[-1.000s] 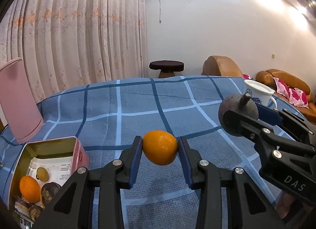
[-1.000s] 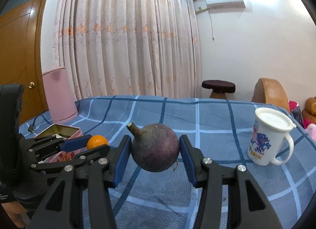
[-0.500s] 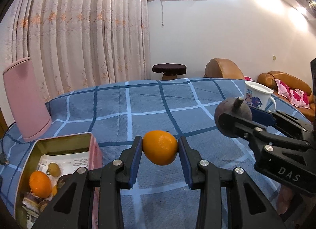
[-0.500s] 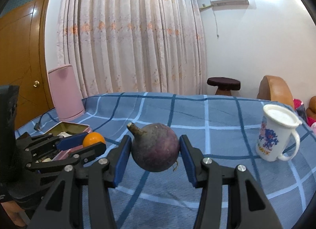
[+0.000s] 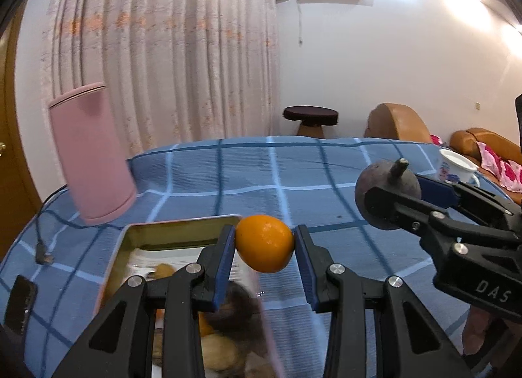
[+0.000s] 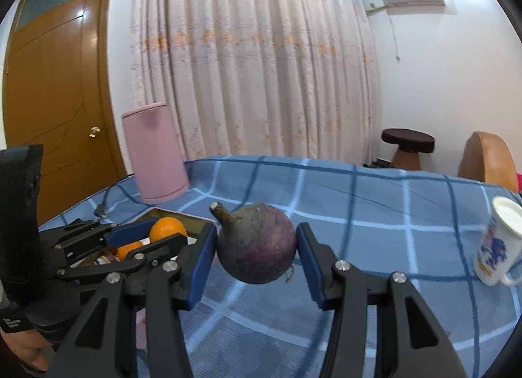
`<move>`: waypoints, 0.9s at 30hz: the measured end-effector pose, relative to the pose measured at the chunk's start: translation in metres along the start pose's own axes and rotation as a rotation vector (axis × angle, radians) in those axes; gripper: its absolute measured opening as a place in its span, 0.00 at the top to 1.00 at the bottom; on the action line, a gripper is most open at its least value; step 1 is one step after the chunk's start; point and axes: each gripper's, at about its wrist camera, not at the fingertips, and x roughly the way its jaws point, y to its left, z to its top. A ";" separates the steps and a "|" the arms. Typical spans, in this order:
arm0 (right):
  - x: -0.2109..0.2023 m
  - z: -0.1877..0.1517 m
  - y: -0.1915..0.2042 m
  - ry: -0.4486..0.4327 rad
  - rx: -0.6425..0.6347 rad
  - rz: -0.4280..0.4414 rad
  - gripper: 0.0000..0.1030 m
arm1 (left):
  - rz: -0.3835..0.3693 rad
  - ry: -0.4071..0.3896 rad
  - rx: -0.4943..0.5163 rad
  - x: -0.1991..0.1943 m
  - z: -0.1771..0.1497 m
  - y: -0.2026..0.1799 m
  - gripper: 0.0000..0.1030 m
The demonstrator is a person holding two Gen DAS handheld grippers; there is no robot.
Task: Organize fruits
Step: 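Carry the orange in the left tool and the purple fruit in the right tool over the tin, then open the left tool over the tin while the right tool releases the purple fruit into it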
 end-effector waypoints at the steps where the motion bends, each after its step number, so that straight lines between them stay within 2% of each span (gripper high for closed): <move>1: 0.004 0.002 0.005 0.002 -0.004 0.013 0.49 | 0.008 0.001 -0.006 -0.001 0.000 0.006 0.62; 13: 0.053 0.012 0.062 0.056 -0.049 0.130 0.49 | 0.113 0.058 -0.065 0.007 -0.012 0.067 0.62; 22: 0.094 0.004 0.080 0.158 -0.043 0.169 0.49 | 0.135 0.118 -0.103 0.016 -0.027 0.095 0.62; 27: 0.110 -0.004 0.081 0.215 -0.032 0.180 0.49 | 0.139 0.134 -0.095 0.019 -0.030 0.097 0.62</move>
